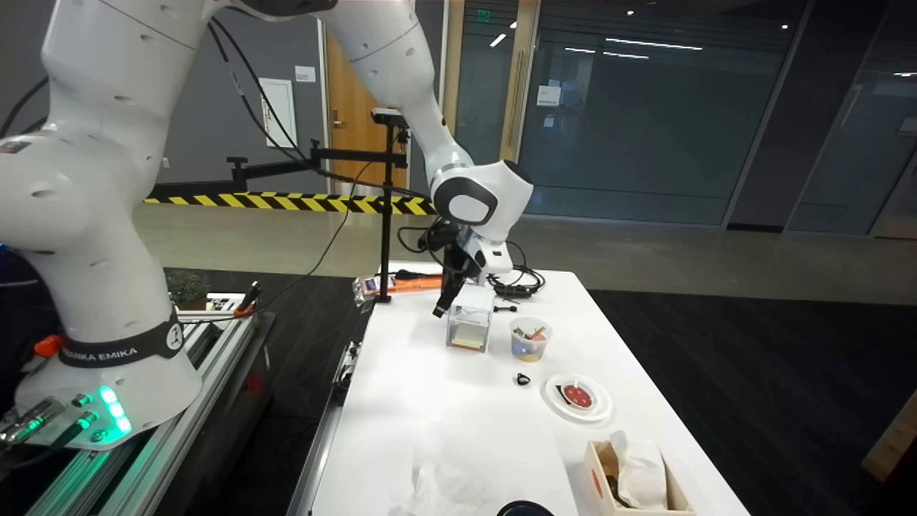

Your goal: Pick up one of the post-its

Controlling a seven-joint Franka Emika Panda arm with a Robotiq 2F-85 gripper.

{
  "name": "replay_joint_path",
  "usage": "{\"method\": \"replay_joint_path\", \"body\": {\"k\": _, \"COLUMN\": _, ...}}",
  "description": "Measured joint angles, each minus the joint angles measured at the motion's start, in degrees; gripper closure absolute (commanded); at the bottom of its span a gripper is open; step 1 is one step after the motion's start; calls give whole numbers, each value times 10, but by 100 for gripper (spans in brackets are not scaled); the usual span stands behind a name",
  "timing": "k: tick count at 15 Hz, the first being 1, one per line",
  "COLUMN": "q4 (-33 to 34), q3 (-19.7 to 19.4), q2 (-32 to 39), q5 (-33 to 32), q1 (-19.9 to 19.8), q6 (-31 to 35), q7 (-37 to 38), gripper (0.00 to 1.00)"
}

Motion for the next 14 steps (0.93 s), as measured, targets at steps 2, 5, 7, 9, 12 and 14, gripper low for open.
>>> {"method": "replay_joint_path", "body": {"k": 2, "q4": 5, "q3": 0, "q2": 15, "q5": 0, "q1": 7, "q6": -1, "q7": 0, "gripper": 0}}
{"method": "replay_joint_path", "body": {"k": 5, "q4": 16, "q3": 0, "q2": 34, "q5": 0, "q1": 12, "q6": -1, "q7": 0, "gripper": 0}}
{"method": "replay_joint_path", "body": {"k": 7, "q4": 29, "q3": 0, "q2": 47, "q5": 1, "q1": 12, "q6": 0, "q7": 0, "gripper": 0}}
{"method": "replay_joint_path", "body": {"k": 9, "q4": 45, "q3": 0, "q2": 59, "q5": 3, "q1": 12, "q6": 3, "q7": 1, "gripper": 0}}
{"method": "replay_joint_path", "body": {"k": 12, "q4": 65, "q3": 1, "q2": 72, "q5": 8, "q1": 12, "q6": 19, "q7": 3, "gripper": 0}}
{"method": "replay_joint_path", "body": {"k": 14, "q4": 72, "q3": 2, "q2": 79, "q5": 11, "q1": 12, "q6": 28, "q7": 4, "gripper": 0}}
